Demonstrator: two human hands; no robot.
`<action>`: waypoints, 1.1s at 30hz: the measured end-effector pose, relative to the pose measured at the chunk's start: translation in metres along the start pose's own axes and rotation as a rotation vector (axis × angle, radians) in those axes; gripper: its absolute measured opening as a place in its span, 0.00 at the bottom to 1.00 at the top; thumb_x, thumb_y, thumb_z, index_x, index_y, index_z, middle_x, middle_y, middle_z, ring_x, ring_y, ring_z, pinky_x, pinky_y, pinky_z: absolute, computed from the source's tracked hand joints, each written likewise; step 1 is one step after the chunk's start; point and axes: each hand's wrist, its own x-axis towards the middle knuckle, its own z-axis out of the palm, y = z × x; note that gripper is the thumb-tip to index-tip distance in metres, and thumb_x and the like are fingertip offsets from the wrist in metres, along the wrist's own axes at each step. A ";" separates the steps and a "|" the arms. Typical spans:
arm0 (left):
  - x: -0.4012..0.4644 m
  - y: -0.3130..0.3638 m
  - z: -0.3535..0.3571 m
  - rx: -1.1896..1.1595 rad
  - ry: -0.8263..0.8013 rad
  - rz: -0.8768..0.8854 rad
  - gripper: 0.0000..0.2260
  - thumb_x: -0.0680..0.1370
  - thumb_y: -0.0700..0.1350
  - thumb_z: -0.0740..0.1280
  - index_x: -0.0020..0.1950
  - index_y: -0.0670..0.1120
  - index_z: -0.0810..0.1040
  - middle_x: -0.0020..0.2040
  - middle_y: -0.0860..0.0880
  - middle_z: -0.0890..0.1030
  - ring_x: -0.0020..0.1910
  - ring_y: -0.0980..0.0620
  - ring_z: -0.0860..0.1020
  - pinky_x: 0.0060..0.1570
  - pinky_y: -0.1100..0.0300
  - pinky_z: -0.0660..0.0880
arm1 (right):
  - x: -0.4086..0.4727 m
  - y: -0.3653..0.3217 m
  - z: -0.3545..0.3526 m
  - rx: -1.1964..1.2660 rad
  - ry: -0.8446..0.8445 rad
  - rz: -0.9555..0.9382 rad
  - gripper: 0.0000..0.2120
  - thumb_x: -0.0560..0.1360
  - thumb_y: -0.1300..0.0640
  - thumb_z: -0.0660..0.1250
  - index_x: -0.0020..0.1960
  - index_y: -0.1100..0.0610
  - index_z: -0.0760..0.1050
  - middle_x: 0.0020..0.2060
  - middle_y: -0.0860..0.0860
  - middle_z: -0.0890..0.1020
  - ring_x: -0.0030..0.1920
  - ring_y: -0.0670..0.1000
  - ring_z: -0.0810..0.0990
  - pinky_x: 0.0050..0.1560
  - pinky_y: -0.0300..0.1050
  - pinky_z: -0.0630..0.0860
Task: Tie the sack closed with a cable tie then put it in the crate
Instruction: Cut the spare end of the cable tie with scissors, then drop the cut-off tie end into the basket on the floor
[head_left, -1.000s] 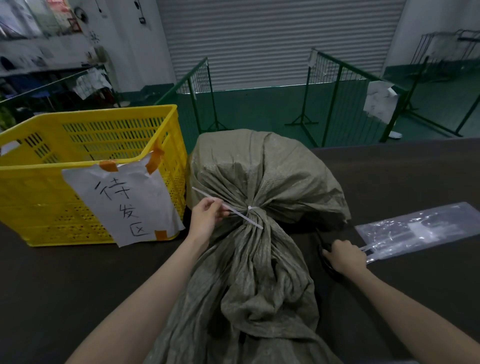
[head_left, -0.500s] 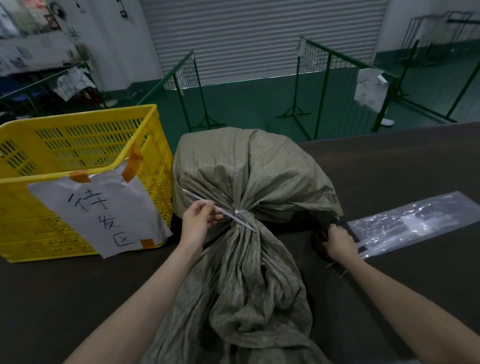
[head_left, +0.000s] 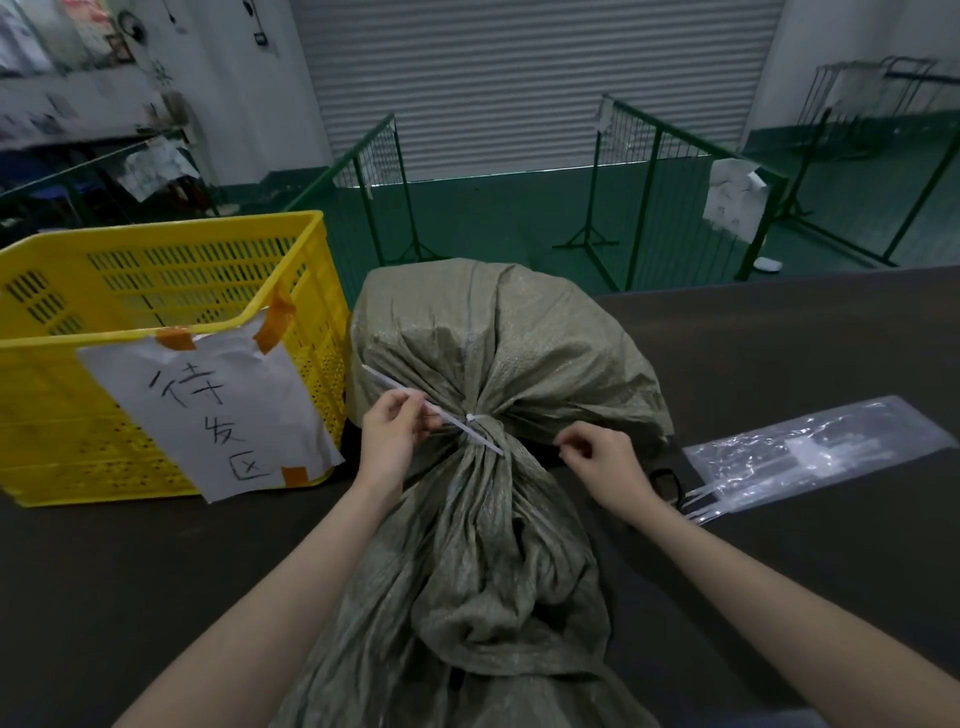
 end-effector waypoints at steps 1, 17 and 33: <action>-0.003 0.001 -0.001 0.008 0.011 0.026 0.08 0.80 0.40 0.61 0.42 0.44 0.74 0.36 0.46 0.79 0.30 0.58 0.79 0.30 0.68 0.74 | -0.004 -0.012 0.002 0.035 -0.010 -0.036 0.06 0.72 0.65 0.67 0.46 0.60 0.82 0.36 0.50 0.81 0.37 0.48 0.78 0.37 0.26 0.68; -0.080 0.002 -0.065 -0.086 0.112 -0.053 0.08 0.80 0.42 0.62 0.42 0.44 0.76 0.32 0.51 0.82 0.31 0.56 0.79 0.33 0.65 0.76 | -0.055 -0.096 0.047 0.303 -0.390 -0.048 0.06 0.72 0.55 0.71 0.38 0.56 0.82 0.26 0.47 0.79 0.25 0.43 0.74 0.32 0.39 0.70; -0.211 -0.079 -0.274 -0.070 0.368 -0.246 0.09 0.79 0.39 0.63 0.39 0.45 0.75 0.31 0.51 0.80 0.28 0.59 0.77 0.29 0.68 0.72 | -0.214 -0.185 0.165 0.429 -0.783 0.327 0.11 0.76 0.61 0.67 0.35 0.59 0.74 0.21 0.49 0.74 0.18 0.43 0.67 0.19 0.34 0.61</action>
